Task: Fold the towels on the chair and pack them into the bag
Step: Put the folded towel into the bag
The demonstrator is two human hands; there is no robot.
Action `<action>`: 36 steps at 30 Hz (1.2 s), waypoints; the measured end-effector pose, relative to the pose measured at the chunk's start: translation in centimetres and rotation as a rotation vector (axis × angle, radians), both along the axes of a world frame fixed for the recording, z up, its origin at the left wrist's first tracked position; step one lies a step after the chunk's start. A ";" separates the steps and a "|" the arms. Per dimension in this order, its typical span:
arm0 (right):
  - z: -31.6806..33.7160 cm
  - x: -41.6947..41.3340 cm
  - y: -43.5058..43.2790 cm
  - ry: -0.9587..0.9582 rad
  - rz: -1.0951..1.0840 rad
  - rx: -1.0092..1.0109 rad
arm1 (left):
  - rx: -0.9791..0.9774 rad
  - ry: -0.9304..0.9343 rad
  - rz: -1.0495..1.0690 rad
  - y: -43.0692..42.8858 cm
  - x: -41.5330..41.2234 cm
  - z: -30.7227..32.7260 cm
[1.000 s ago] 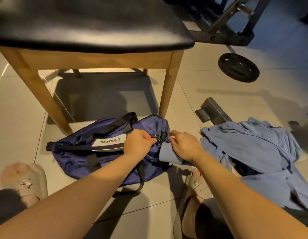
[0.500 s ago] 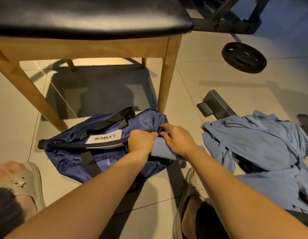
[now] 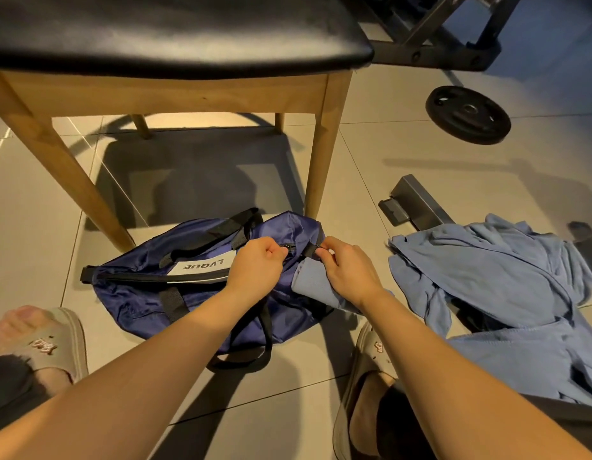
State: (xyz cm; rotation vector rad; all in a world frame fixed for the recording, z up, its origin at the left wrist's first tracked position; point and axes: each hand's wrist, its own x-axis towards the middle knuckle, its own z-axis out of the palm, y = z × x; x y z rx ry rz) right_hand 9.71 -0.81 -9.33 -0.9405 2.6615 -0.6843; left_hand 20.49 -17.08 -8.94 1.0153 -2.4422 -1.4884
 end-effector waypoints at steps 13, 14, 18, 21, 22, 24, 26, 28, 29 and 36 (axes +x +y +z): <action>0.6 -0.6 1.8 0.097 -0.041 0.143 | -0.035 -0.114 0.105 -4.6 4.8 -0.2; 0.6 -0.3 1.6 0.103 -0.045 0.147 | -0.027 -0.113 0.118 -4.7 5.0 -0.1; 2.5 1.6 -0.3 0.234 -0.031 0.102 | -0.015 -0.071 0.082 -4.8 4.9 1.0; 4.6 4.0 -3.8 0.419 0.118 0.091 | 0.007 -0.044 0.058 -5.4 5.0 1.5; 5.0 4.9 -5.1 0.451 0.158 0.097 | 0.025 -0.041 0.048 -5.6 5.2 1.7; 5.0 6.3 -7.3 0.430 0.219 0.111 | 0.063 -0.031 0.034 -5.7 5.5 2.1; 4.1 6.9 -8.4 0.368 0.257 0.136 | 0.103 -0.018 0.020 -5.6 5.8 2.4; 3.0 6.7 -8.5 0.328 0.262 0.160 | 0.147 -0.008 0.006 -5.8 6.2 2.4; 2.5 6.6 -8.4 0.306 0.252 0.164 | 0.166 -0.002 -0.004 -6.0 6.4 2.4; 1.7 6.7 -8.2 0.227 0.215 0.130 | 0.159 0.003 0.007 -6.7 7.3 2.2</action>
